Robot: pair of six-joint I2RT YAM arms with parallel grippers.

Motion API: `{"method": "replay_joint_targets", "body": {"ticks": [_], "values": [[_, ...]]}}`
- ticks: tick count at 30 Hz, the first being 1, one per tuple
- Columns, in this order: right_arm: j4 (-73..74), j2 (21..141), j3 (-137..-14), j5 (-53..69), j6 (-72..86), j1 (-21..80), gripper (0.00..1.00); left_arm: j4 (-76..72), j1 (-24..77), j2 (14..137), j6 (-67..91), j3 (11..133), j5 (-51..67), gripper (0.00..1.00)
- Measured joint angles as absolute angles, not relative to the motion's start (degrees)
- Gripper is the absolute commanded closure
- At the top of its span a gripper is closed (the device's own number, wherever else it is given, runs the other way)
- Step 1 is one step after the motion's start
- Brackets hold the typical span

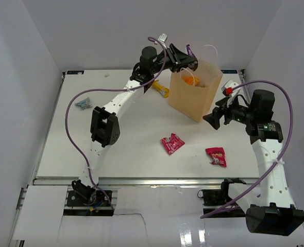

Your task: Place the snacks into the paper bag

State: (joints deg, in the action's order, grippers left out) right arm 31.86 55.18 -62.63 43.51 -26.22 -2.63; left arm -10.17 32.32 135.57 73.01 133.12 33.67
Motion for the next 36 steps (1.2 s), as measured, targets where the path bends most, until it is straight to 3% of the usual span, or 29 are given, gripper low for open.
{"method": "replay_joint_targets", "body": {"ticks": [5, 9, 22, 30, 36], "values": [[33.65, 55.22, -61.71, 43.29, -27.53, -2.66, 0.06, -9.08, 32.38, 135.52, 72.05, 132.38, 32.56, 0.34], [35.68, 55.24, -60.90, 42.46, -29.04, -2.66, 0.06, -5.65, 32.36, 135.50, 70.22, 134.13, 31.22, 0.26], [38.11, 55.66, -59.31, 36.38, -30.20, -2.66, 0.06, 6.22, 32.40, 134.67, 64.34, 137.10, 27.00, 0.13], [38.09, 56.10, -59.31, 35.86, -30.13, -2.66, 0.06, 11.79, 33.30, 133.71, 57.04, 139.26, 23.00, 0.22], [38.09, 56.31, -59.31, 36.21, -30.02, -2.66, 0.06, 12.05, 34.61, 133.67, 52.29, 139.94, 22.37, 0.51]]}}
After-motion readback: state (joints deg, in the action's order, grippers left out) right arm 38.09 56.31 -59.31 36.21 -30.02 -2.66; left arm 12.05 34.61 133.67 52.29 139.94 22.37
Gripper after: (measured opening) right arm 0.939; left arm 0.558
